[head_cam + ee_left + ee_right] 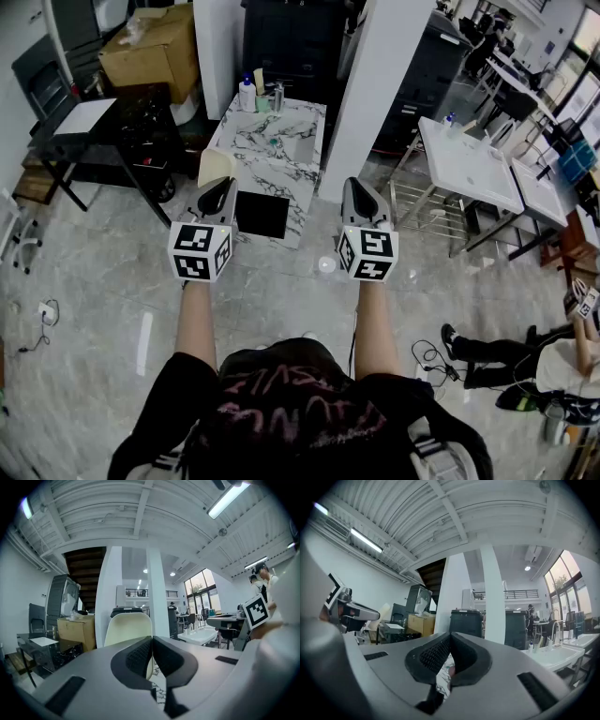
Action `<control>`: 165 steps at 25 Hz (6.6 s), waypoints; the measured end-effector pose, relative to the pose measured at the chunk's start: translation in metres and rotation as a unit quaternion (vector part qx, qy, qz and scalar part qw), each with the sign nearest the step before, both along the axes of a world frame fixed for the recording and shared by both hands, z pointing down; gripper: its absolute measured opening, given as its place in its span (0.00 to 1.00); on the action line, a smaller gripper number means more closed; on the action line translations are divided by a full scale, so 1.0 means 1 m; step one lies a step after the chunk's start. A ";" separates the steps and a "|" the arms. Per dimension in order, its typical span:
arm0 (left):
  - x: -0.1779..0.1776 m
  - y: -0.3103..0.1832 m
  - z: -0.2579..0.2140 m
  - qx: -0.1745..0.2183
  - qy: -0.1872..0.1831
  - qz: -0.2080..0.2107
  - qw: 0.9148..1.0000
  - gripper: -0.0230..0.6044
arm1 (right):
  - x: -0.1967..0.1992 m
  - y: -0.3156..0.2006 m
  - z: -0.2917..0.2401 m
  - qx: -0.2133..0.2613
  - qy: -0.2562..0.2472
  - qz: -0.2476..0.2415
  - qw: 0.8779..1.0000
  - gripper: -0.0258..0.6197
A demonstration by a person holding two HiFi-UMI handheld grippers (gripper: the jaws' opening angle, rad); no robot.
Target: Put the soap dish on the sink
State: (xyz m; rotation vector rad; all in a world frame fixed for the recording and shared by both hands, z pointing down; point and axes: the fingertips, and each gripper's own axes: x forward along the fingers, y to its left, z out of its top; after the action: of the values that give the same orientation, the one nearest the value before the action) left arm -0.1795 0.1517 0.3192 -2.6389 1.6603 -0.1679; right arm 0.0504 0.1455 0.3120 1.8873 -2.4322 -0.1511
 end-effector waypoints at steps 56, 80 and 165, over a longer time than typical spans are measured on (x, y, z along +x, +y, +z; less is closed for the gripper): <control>0.023 -0.152 0.054 -0.046 -0.027 0.028 0.998 0.07 | 0.007 -0.158 0.050 -0.032 -0.001 0.002 0.999 0.06; 0.114 -0.343 0.047 -0.067 -0.047 0.017 0.996 0.07 | 0.077 -0.357 0.053 -0.041 -0.026 -0.045 0.998 0.06; 0.228 -0.703 0.368 -0.304 -0.216 0.238 0.897 0.10 | 0.125 -0.650 0.261 -0.204 -0.017 0.075 0.976 0.06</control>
State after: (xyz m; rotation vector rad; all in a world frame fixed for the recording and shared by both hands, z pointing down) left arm 0.0487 -0.5511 0.6869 -2.9850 0.8758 -1.3298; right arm 0.1757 -0.5042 0.5729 1.8765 -2.1168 0.3629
